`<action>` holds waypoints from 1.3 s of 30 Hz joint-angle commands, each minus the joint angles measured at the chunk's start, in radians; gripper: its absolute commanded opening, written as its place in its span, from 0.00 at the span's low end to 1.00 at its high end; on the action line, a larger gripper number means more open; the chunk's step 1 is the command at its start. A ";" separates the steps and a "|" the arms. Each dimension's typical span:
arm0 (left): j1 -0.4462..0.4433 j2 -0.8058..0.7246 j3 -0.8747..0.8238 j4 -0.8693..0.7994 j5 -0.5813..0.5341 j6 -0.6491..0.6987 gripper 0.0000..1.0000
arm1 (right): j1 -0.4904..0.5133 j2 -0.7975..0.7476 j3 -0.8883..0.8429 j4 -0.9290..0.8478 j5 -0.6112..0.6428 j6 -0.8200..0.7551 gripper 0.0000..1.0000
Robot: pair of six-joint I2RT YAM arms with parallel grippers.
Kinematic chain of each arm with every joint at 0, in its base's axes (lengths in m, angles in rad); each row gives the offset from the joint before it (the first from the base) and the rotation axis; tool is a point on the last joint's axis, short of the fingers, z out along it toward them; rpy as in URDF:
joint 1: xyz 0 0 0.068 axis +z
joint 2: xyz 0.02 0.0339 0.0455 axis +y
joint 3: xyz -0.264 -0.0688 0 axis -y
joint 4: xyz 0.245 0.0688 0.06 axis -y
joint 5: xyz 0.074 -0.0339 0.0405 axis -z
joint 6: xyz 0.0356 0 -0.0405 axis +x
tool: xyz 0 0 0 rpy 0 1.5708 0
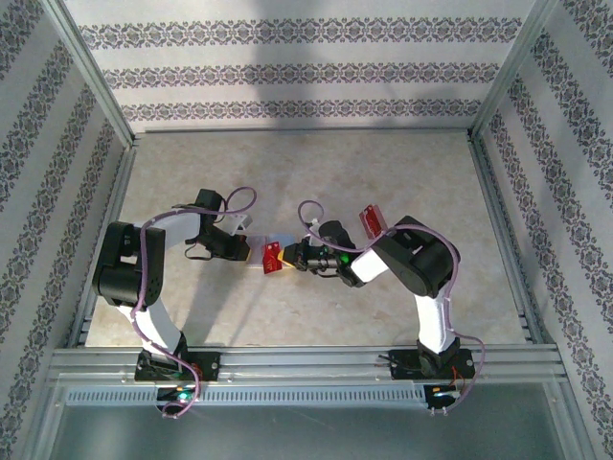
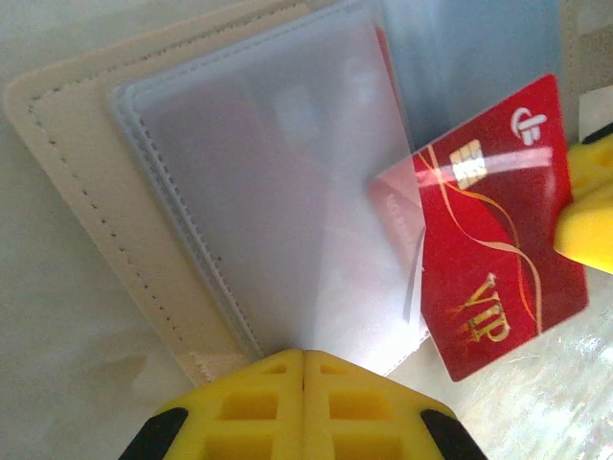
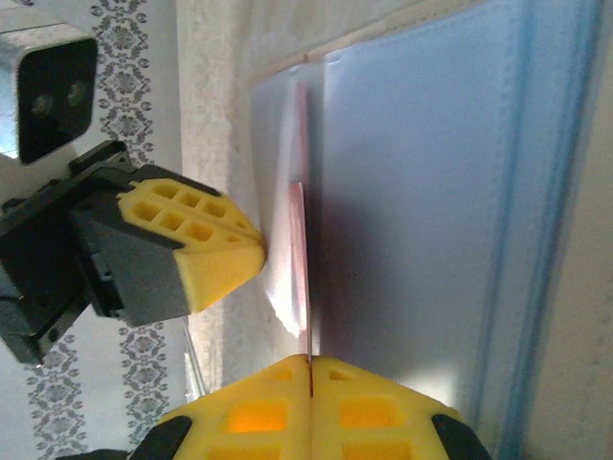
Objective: Put the credit cards into the card holder
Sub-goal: Insert the credit card into the card slot.
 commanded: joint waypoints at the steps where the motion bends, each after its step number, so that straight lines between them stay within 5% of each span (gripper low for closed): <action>1: -0.007 0.008 -0.005 0.007 -0.044 0.027 0.00 | -0.007 0.031 0.020 0.016 0.045 0.001 0.00; 36: -0.007 -0.029 -0.013 0.018 -0.048 0.009 0.00 | 0.059 0.045 0.084 -0.063 0.188 -0.011 0.00; 39: -0.008 -0.038 -0.018 0.029 -0.039 0.001 0.00 | 0.070 0.018 0.093 -0.136 0.193 -0.041 0.10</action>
